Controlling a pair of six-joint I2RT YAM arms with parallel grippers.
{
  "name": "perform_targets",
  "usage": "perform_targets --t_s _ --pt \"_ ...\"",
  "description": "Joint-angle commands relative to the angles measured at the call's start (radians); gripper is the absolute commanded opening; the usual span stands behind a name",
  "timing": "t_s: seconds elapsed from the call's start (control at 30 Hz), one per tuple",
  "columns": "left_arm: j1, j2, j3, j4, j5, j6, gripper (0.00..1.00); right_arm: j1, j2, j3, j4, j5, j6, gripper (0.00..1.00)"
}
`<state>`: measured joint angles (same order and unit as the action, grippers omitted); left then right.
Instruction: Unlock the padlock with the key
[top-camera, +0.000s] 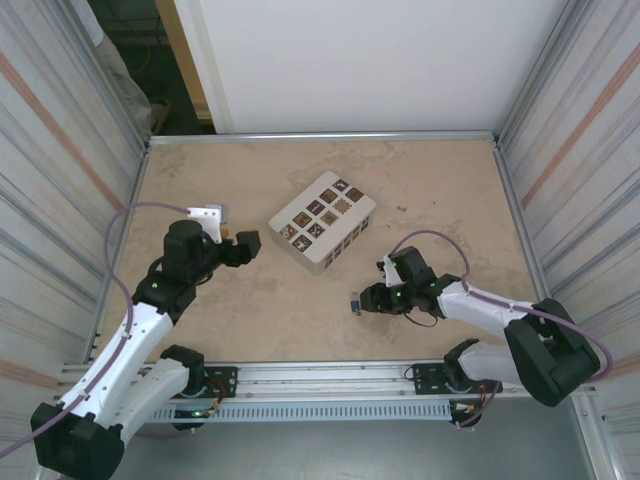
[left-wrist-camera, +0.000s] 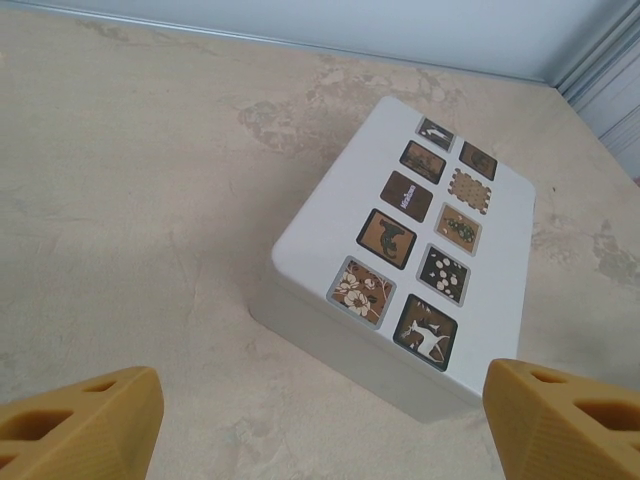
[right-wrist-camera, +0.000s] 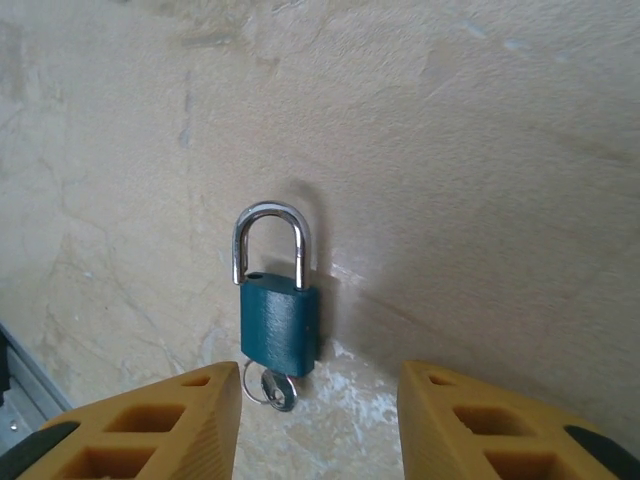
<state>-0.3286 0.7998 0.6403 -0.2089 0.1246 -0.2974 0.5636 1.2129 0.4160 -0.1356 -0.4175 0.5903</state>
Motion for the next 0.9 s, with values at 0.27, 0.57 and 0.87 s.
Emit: perform_targets --t_s 0.27,0.57,0.87 --pt "0.014 -0.115 -0.046 -0.027 -0.130 -0.032 0.92 -0.073 -0.216 0.050 -0.126 0.155 -0.043 0.56" --pt "0.050 -0.193 -0.079 -0.064 -0.207 -0.045 0.96 -0.209 -0.378 0.062 -0.128 0.256 -0.107 0.76" --pt "0.056 -0.258 -0.094 -0.108 -0.291 -0.036 0.98 -0.342 -0.404 0.128 -0.097 0.274 -0.201 0.98"
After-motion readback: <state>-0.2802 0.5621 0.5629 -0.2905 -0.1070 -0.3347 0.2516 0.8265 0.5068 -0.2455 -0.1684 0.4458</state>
